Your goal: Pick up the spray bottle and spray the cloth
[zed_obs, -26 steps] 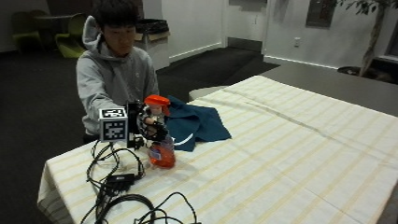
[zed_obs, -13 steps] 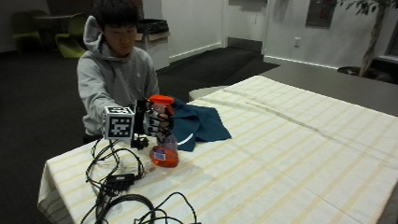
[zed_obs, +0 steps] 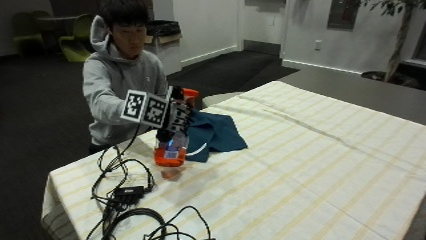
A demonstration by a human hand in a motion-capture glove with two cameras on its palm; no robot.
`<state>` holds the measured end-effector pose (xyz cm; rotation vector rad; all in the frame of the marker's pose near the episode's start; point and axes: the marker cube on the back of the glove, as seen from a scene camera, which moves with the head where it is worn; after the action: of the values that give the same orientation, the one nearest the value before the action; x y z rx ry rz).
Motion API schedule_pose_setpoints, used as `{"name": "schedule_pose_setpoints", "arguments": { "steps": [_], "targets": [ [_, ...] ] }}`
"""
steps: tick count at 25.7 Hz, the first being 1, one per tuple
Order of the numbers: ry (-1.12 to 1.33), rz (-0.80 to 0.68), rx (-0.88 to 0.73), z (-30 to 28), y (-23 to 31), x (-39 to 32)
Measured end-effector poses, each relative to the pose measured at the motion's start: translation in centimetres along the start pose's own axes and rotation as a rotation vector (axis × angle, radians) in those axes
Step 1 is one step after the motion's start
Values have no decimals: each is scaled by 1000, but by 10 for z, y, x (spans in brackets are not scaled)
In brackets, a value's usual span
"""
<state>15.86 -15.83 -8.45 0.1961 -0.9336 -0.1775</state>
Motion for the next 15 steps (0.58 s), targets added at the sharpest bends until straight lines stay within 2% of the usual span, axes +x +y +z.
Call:
{"name": "schedule_pose_setpoints", "arguments": {
  "steps": [10,15],
  "targets": [
    [500,-50,-403,48,23,-108],
    [688,-29,-539,77,34,-128]
  ]
}}
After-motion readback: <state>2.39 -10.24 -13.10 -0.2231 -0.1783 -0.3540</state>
